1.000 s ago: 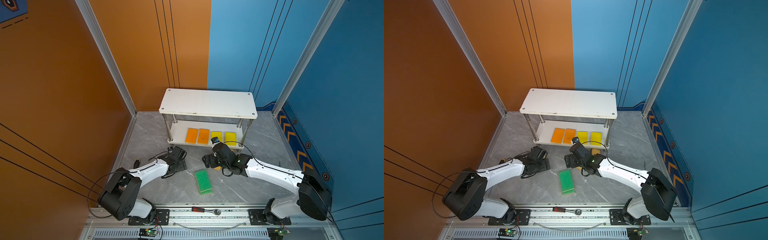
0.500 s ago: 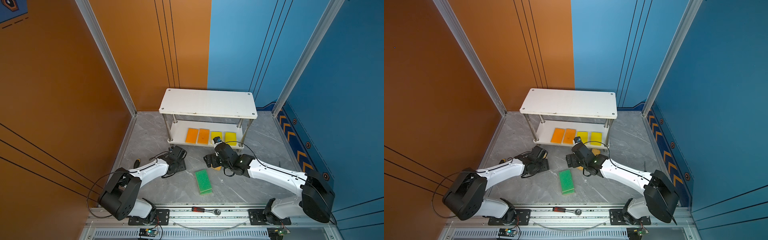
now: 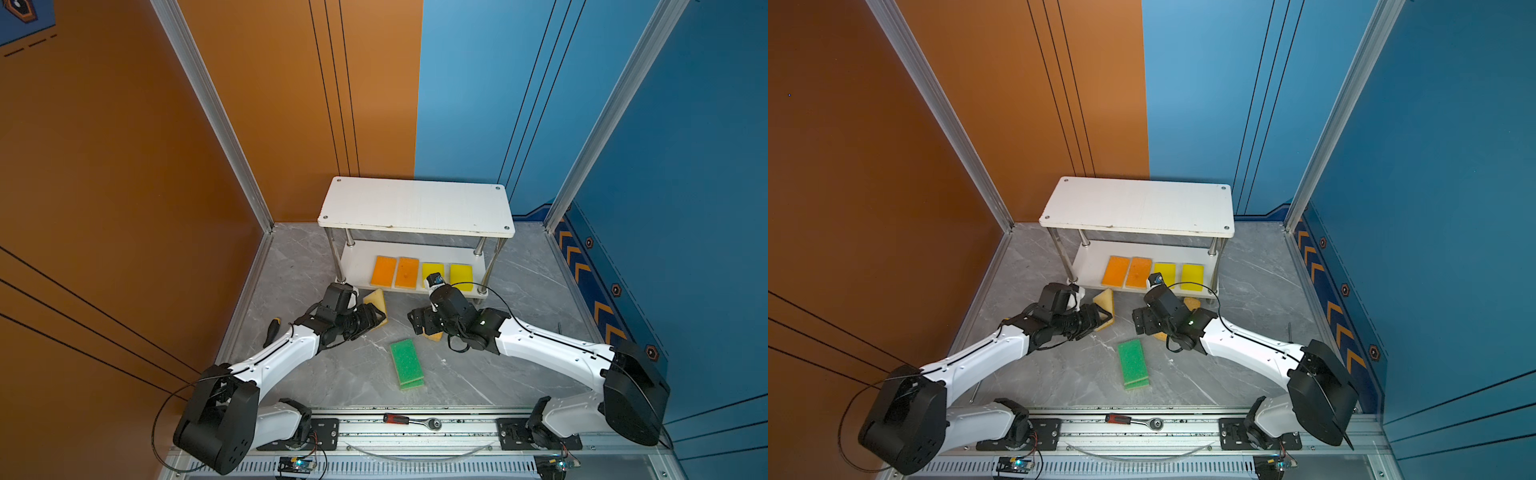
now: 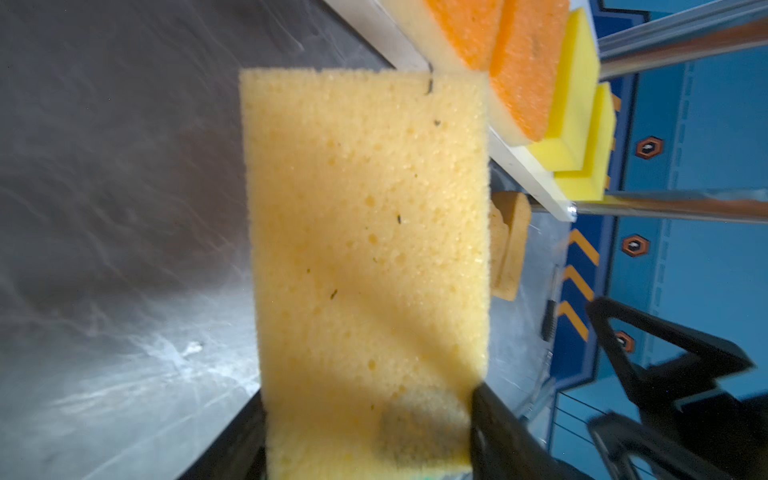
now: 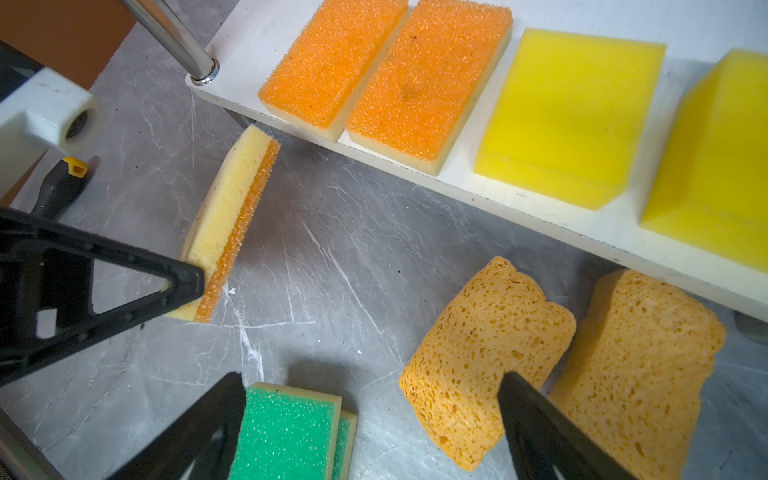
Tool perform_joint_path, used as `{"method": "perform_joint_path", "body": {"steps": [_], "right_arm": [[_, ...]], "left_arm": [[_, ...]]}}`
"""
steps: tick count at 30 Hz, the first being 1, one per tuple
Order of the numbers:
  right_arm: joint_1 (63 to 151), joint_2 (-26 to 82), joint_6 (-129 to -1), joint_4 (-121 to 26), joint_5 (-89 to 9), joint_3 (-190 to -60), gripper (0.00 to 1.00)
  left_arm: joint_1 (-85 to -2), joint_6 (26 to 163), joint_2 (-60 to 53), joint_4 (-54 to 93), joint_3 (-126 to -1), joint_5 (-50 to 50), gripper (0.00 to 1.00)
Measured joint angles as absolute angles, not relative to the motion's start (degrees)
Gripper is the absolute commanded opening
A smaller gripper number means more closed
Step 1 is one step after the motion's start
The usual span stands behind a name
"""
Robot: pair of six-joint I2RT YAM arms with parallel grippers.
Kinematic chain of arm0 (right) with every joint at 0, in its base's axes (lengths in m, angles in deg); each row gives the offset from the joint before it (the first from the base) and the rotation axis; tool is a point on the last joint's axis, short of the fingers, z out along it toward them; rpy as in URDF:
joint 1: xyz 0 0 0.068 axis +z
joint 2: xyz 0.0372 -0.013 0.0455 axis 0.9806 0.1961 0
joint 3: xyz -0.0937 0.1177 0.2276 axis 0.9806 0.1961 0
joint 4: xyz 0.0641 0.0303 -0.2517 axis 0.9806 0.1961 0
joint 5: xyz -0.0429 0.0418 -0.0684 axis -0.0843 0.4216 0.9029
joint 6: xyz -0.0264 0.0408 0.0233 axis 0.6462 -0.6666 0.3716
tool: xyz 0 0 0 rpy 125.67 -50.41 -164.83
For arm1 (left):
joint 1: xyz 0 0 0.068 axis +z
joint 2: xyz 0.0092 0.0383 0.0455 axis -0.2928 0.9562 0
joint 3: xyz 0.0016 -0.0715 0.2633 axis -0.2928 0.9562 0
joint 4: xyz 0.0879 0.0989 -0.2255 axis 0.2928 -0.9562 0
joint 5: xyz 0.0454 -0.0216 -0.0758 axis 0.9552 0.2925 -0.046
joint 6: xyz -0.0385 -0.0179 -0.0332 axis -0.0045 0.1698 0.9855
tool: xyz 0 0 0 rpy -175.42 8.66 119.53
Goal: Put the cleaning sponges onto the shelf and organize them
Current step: 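Lower the left gripper onto the pale yellow sponge and close, then lift the sponge with the left gripper and turn it on edge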
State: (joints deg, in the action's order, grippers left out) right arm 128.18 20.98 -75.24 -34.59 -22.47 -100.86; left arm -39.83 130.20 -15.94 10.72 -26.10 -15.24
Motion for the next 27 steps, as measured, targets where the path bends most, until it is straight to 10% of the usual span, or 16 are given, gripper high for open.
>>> {"method": "perform_joint_path", "body": {"steps": [27], "right_arm": [[126.28,20.98,-75.5,-37.36,-26.27,-100.51,0.94]], "left_arm": [[-30.8,176.32,-14.83,68.66,-1.47,-37.03,0.7]]}}
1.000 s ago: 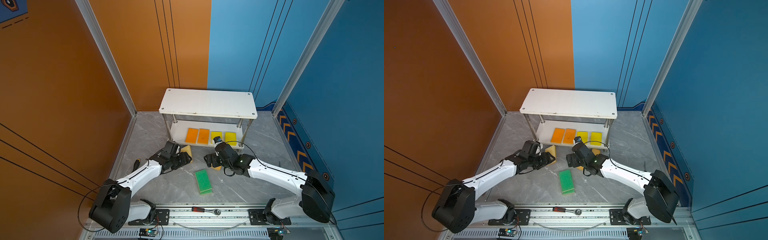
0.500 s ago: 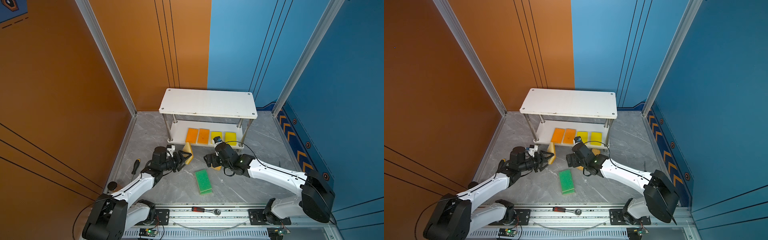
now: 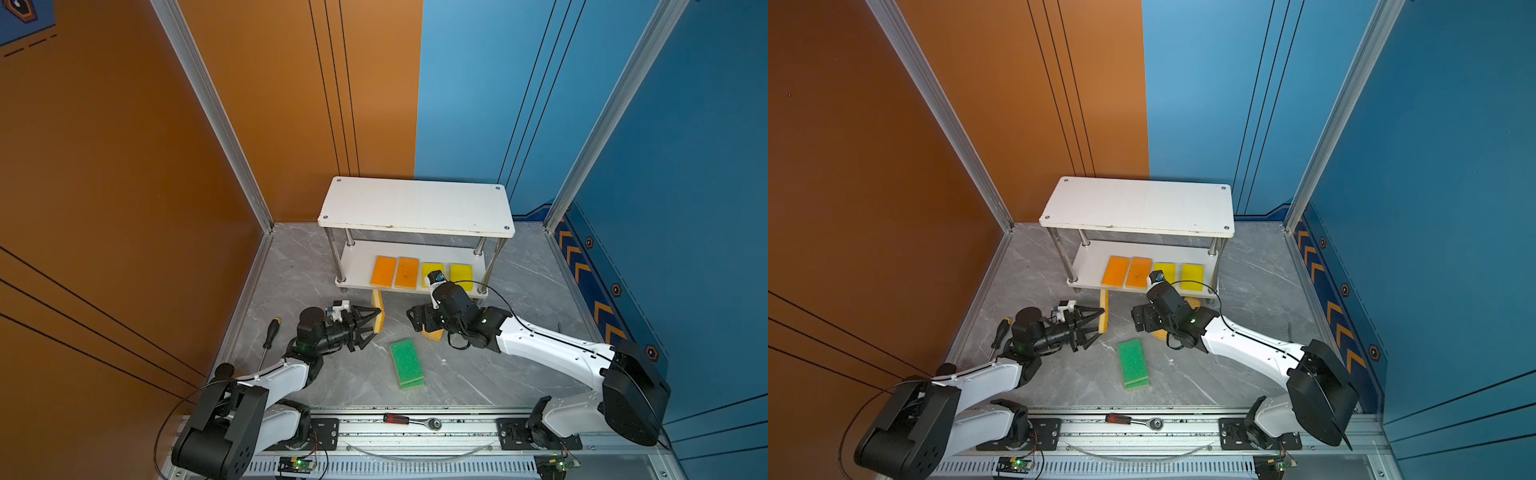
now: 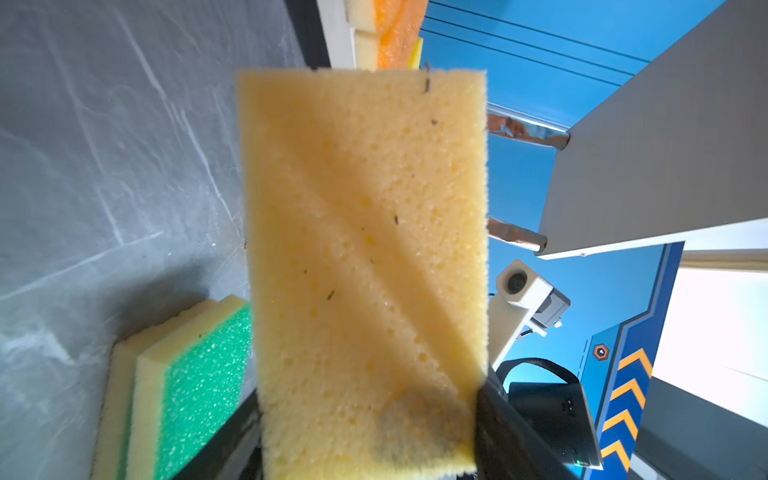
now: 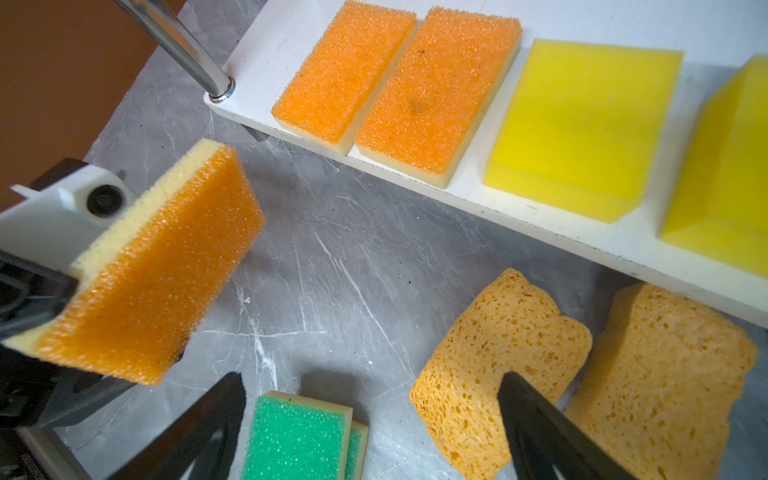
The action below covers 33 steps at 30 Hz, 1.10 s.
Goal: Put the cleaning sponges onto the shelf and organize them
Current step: 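Lift the sponge with the left gripper and turn it on edge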
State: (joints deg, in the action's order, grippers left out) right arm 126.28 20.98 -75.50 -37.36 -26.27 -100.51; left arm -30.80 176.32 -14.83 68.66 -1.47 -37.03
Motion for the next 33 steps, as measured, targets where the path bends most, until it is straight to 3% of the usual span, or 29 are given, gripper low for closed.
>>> {"method": "perform_joint_path", "body": {"steps": [6,11,23,33], "right_arm": [[125.98,20.98,-75.7,-37.6,-27.72,-100.2,0.94],[125.91,20.98,-75.72,-38.04,-28.52,-100.01,0.94],[126.15,24.46,-75.92,-44.05,-39.19,-99.99,0.94],[129.36,28.04,-75.9,-44.92,-39.61,-100.47,0.94]], "left_arm": [[-29.84,187.09,-3.5,86.25,4.04,-37.1,0.66],[-29.82,190.94,-4.05,91.22,4.47,-36.47,0.67],[-29.82,193.06,-6.08,94.63,4.1,-36.05,0.7],[-29.84,192.99,-3.48,94.63,4.26,-36.05,0.69]]}}
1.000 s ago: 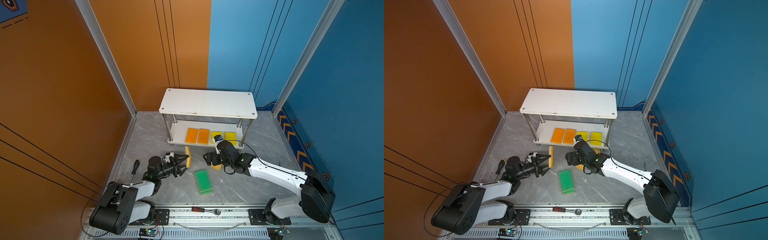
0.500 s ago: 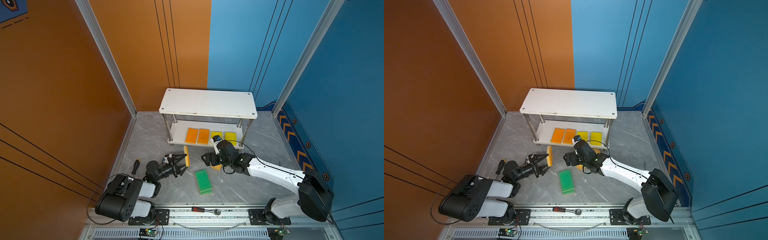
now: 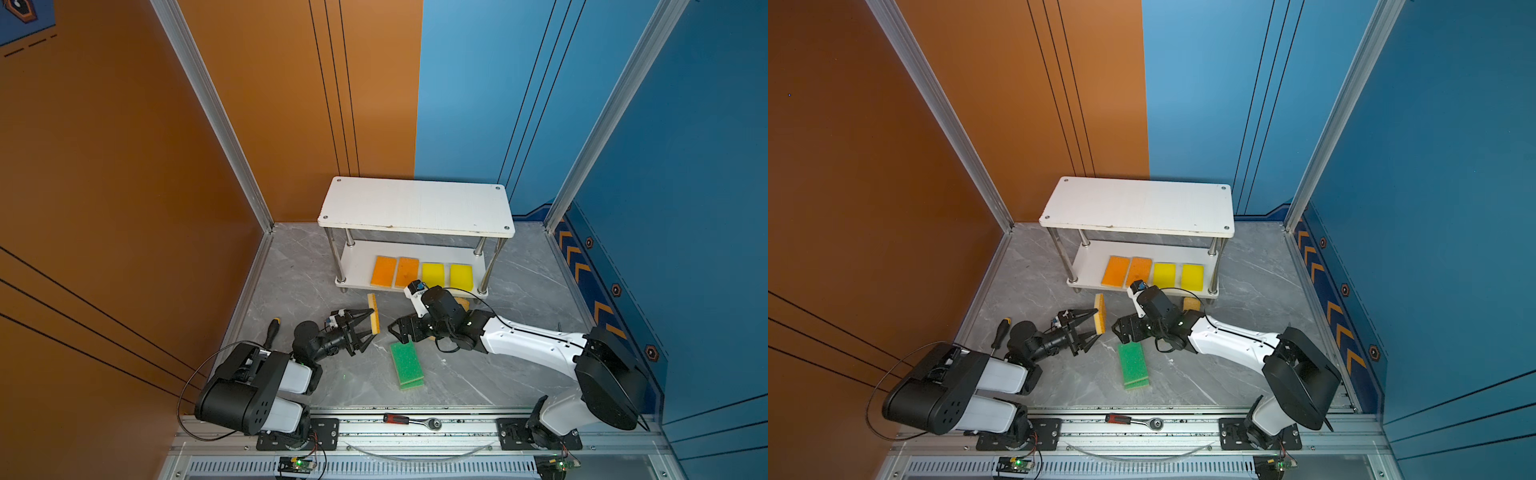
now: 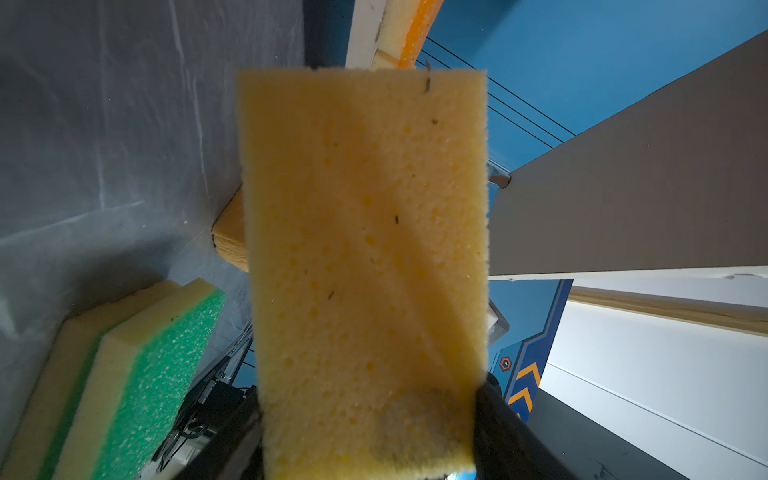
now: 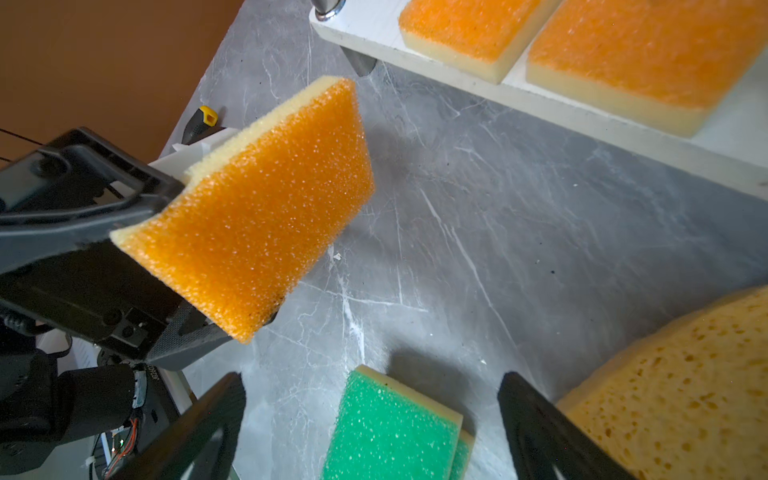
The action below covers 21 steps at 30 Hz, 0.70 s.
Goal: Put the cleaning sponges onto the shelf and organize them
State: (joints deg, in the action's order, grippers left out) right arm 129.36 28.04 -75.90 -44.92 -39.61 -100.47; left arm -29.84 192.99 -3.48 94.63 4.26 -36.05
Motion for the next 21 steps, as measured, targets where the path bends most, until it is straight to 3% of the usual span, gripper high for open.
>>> {"method": "perform_joint_path", "body": {"steps": [21], "right_arm": [[133.12,36.44,-74.28,-39.74,-35.17,-110.72,0.94]], "left_arm": [[-32.27,191.42,-2.02,94.65,4.52,-34.74,0.7]]}}
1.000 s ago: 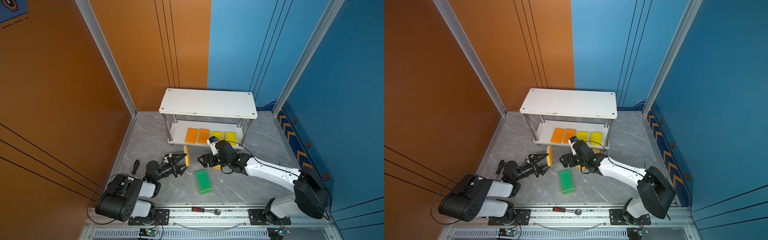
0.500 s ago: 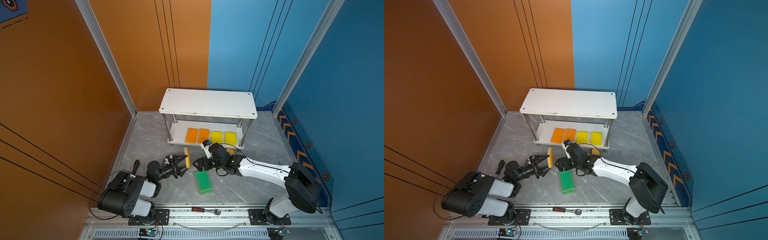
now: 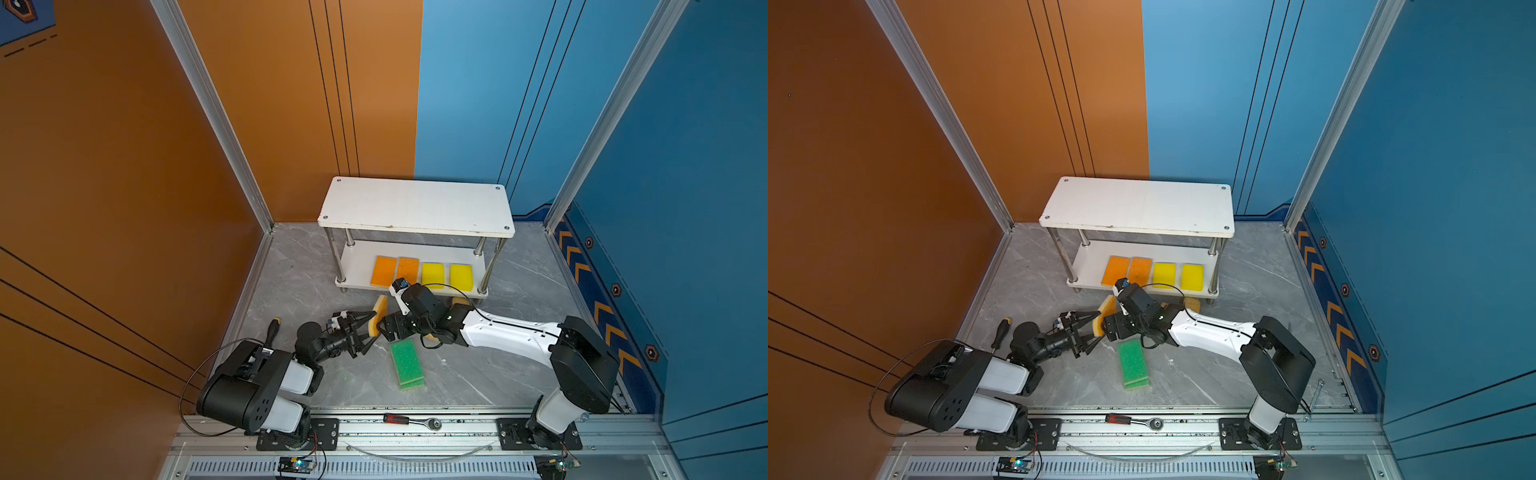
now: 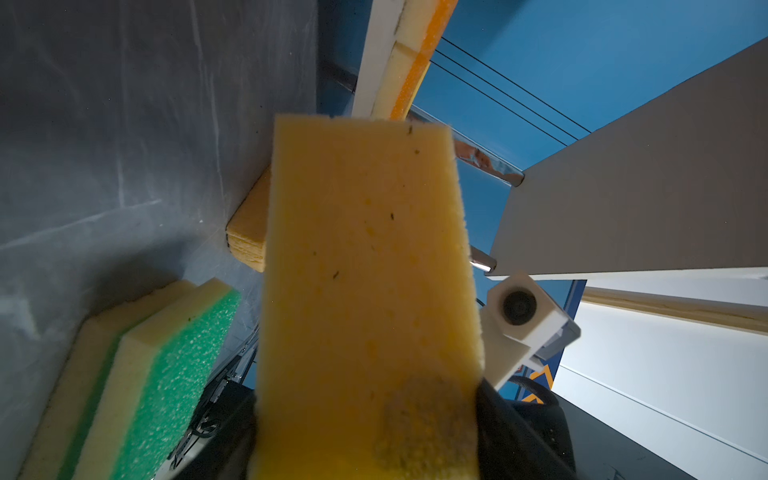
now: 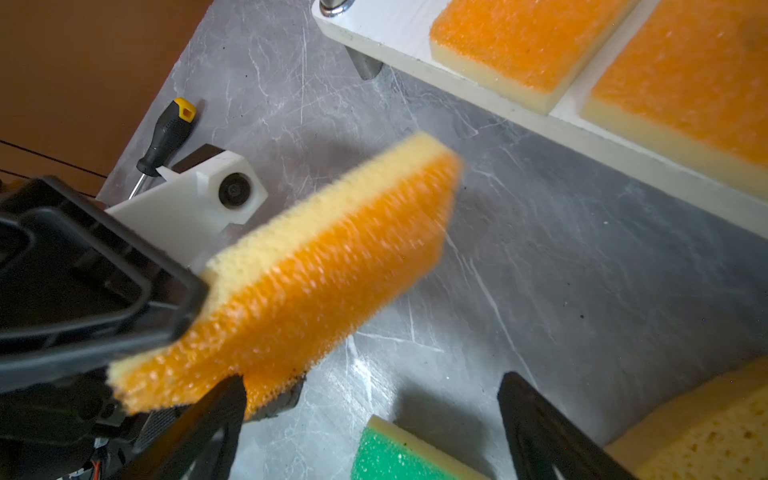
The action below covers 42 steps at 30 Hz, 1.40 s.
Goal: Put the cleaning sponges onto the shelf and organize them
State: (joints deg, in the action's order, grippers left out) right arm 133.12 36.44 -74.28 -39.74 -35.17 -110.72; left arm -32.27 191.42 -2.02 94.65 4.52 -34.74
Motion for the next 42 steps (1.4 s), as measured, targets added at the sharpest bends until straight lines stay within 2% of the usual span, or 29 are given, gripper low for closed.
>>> {"method": "perform_joint_path", "body": {"steps": [16,32,42], "right_arm": [[135.13,36.85,-73.71,-38.93,-35.06,-111.81,0.94],[133.76,40.98,-73.76,-40.51,-37.9,-111.81,0.94],[133.76,43.67,-73.71,-40.46,-39.21,-115.46,0.94]], "left_arm": [[-32.75,188.19,5.35,95.06,4.52,-34.83,0.68],[-28.12,184.32,13.37,98.12,3.95,-38.26,0.66],[-25.86,184.34,14.99,97.45,2.66,-39.79,0.77]]}}
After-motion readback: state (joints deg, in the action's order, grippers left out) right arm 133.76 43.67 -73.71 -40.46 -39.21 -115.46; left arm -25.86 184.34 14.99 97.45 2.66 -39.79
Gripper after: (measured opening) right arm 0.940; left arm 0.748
